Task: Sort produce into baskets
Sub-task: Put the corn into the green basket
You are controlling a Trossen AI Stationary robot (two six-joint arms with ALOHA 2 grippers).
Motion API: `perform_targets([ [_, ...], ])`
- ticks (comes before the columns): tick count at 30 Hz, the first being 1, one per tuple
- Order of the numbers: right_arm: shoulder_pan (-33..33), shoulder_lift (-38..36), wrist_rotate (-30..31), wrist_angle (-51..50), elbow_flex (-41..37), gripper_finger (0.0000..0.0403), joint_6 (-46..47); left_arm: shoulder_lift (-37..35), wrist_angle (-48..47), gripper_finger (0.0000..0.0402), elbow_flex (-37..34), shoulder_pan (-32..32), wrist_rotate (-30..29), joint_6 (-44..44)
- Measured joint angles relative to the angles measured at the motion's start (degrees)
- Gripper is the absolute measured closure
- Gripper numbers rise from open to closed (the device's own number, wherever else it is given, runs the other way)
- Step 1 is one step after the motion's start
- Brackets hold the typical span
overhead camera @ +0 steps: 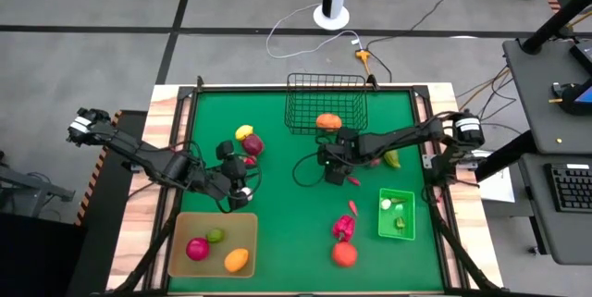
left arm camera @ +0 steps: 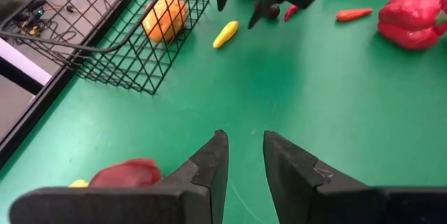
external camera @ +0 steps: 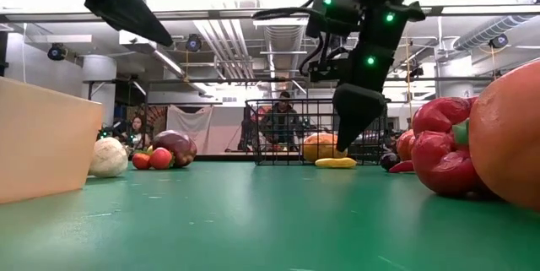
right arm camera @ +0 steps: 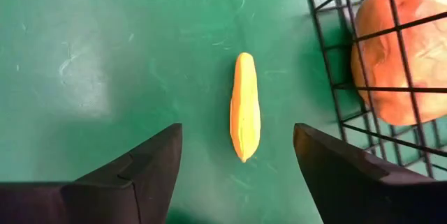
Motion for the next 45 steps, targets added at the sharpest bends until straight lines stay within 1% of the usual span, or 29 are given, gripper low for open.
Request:
perform_targets([
  [2, -0.7, 0.0, -1.0, 0.4, 0.0, 0.0143, 0.0, 0.0, 0.1, 0.0326, -0.2, 0.0, 0.0, 0.4],
  [8, -1.1, 0.8, -1.0, 1.2, -0.3, 0.0146, 0.0, 0.0, -0.1, 0.0326, -0.9, 0.0, 0.0, 0.7],
  [15, -1.6, 3.8, -1.0, 1.7, -0.8, 0.0144, 0.1, 0.0, 0.0, 0.0326, -1.0, 0.0, 0.0, 1.0],
  [23, -1.6, 4.4, -1.3, 2.0, -1.0, 0.0168, 0.5, 0.0, 0.0, 0.0326, -1.0, 0.0, 0.0, 1.0],
  [27, -1.6, 4.4, -2.7, 2.1, -1.0, 0.0197, 0.5, 0.0, 0.1, 0.0326, -1.0, 0.0, 0.0, 1.0],
  [32, -1.6, 4.4, -5.0, 2.1, -1.0, 0.0246, 0.2, 0.0, 0.1, 0.0326, -1.0, 0.0, 0.0, 1.0],
  [45, -1.5, 4.3, -5.6, 1.7, -1.1, 0.0373, 1.4, 0.0, 0.1, 0.0326, -1.0, 0.0, 0.0, 1.0],
])
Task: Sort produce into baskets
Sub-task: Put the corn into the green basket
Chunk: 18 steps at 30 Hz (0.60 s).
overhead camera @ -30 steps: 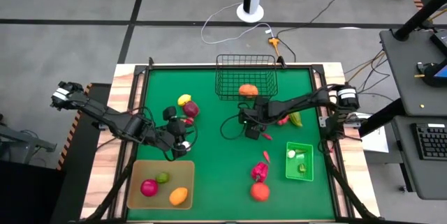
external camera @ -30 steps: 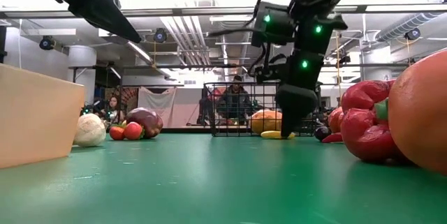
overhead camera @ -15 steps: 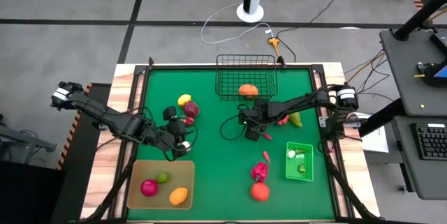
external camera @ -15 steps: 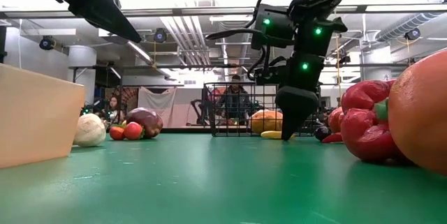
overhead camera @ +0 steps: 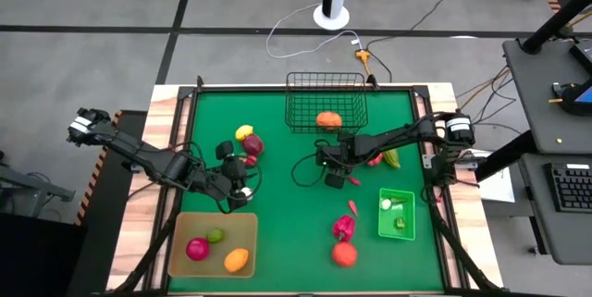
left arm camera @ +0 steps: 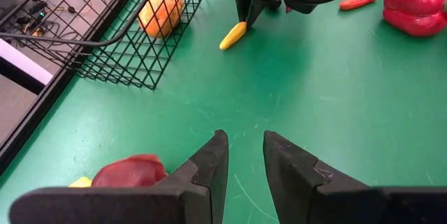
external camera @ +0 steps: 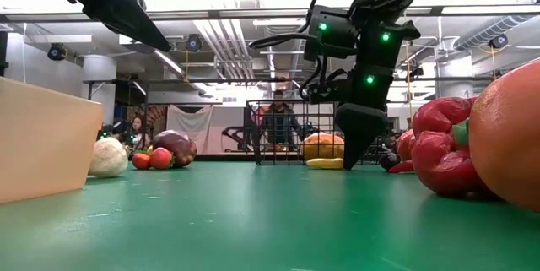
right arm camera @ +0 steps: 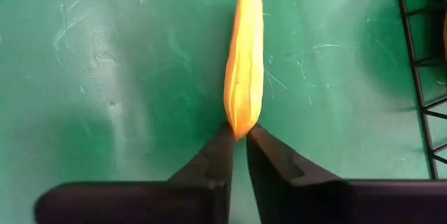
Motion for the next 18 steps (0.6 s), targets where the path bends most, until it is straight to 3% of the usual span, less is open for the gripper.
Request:
perform_targets([
  [13, 2.7, -3.9, -1.9, -0.5, -0.1, 0.0390, 1.0, 0.0, 0.3, 0.0326, 0.0, 0.0, 0.0, -1.3],
  [18, 5.9, -9.0, -7.3, -0.9, -0.1, 0.0390, 1.8, 0.0, 1.8, 0.0326, 0.0, 0.0, 0.0, -1.7],
])
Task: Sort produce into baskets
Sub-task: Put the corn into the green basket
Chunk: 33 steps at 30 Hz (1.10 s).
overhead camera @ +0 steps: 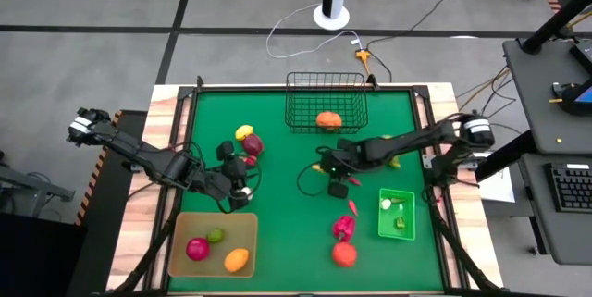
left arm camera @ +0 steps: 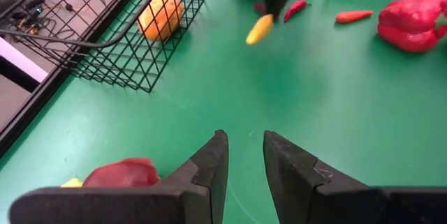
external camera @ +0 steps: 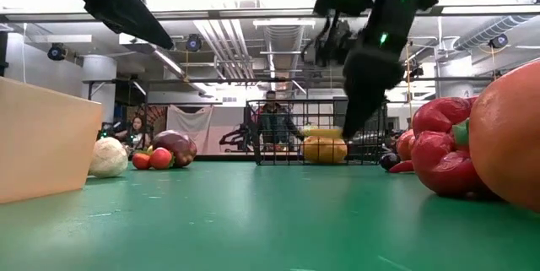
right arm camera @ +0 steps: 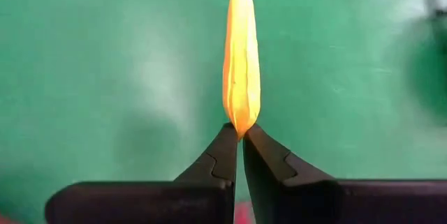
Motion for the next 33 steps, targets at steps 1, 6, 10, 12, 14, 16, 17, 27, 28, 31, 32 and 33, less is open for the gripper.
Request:
perform_targets([
  [1, 0.8, -1.1, -1.7, -0.2, 0.0, 0.0390, 0.2, 0.0, 0.5, 0.0326, 0.0, 0.0, 0.0, 0.0],
  [6, 4.8, -7.0, -10.3, -5.9, 0.0, 0.0390, 6.1, 0.0, 2.1, 0.0326, 0.0, 0.0, 0.0, 0.0],
  [10, 8.9, -11.2, -15.1, -15.2, 0.0, 0.0390, 15.1, 0.0, 3.4, 0.0326, 0.0, 0.0, 0.0, 0.0],
  [12, 11.4, -13.0, -15.2, -21.0, 0.0, 0.0390, 19.9, 0.0, 4.3, 0.0326, 0.0, 0.0, 0.0, 0.0],
  [14, 14.4, -14.8, -15.4, -26.2, 0.0, 0.0390, 25.2, 0.0, 4.5, 0.0326, 0.0, 0.0, 0.0, 0.0],
  [16, 17.6, -16.7, -15.3, -31.4, 0.0, 0.0390, 30.9, 0.0, 5.0, 0.0326, 0.0, 0.0, 0.0, 0.0],
  [17, 19.2, -17.7, -15.3, -33.8, 0.0, 0.0390, 33.7, 0.0, 5.2, 0.0326, 0.0, 0.0, 0.0, -0.2],
  [27, 31.9, -23.3, -14.9, -44.0, -0.8, 0.0390, 63.0, 0.0, 7.0, 0.0326, 0.0, 0.0, 0.0, -0.3],
  [28, 32.6, -23.1, -14.9, -44.1, -1.1, 0.0390, 64.1, 0.0, 7.2, 0.0326, 0.0, 0.0, 0.0, -0.3],
  [31, 33.6, -22.3, -15.1, -44.0, -2.3, 0.0390, 65.9, 0.0, 7.5, 0.0326, 0.0, 0.0, 0.0, -0.3],
  [32, 33.7, -22.0, -15.1, -44.0, -2.8, 0.0390, 65.8, 0.0, 7.5, 0.0326, 0.0, 0.0, 0.0, -0.3],
  [33, 33.7, -21.7, -15.1, -44.0, -3.1, 0.0390, 65.8, 0.0, 7.5, 0.0326, 0.0, 0.0, 0.0, -0.3],
])
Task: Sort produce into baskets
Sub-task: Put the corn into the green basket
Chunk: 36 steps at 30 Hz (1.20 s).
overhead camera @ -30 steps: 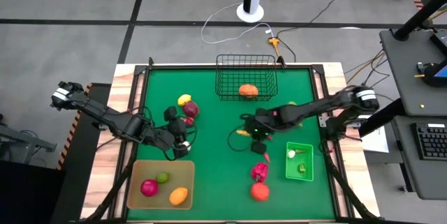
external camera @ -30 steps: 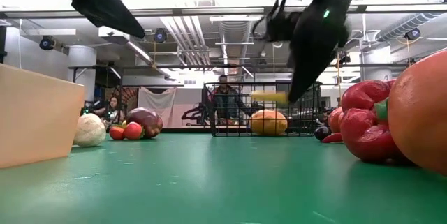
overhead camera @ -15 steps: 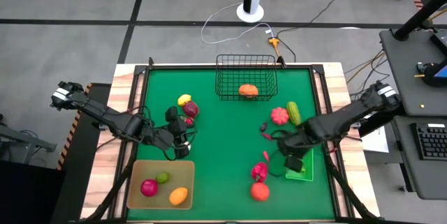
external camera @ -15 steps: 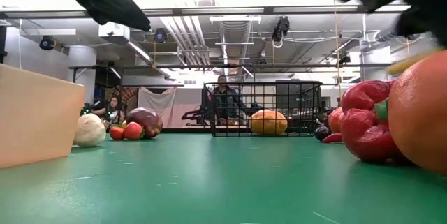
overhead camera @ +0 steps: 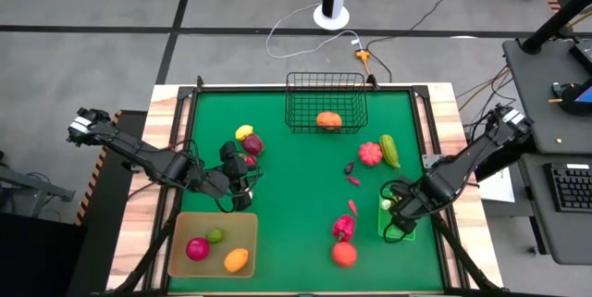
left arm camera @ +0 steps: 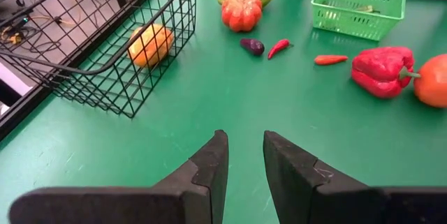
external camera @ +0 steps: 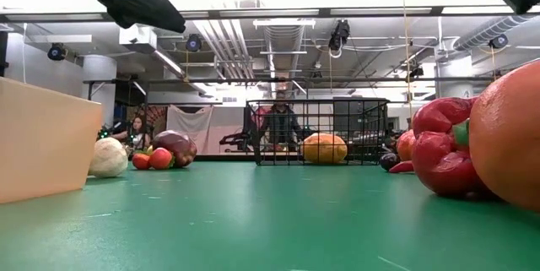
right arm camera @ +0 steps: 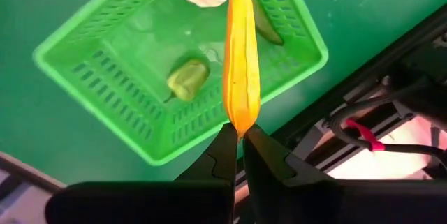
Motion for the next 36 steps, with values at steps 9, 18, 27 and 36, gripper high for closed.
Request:
perform_targets([
  [9, 0.0, 0.5, 0.5, 0.2, -0.5, 0.0390, 0.0, 0.0, 0.1, 0.0326, 0.0, 0.0, 0.0, 0.0],
  [18, 0.0, 0.5, 1.2, 1.4, -0.5, 0.0390, -0.1, 0.0, 0.1, 0.0326, 0.0, 0.0, 0.0, -1.1],
  [27, 0.0, 0.5, 4.8, 2.6, -0.5, 0.0325, -0.2, 0.0, 0.1, 0.0326, 0.0, 0.0, 0.1, -1.8],
  [36, 0.0, 0.5, 9.2, 2.8, -0.5, 0.0242, -2.4, 0.0, 0.1, 0.0326, 0.0, 0.0, 0.0, -1.9],
])
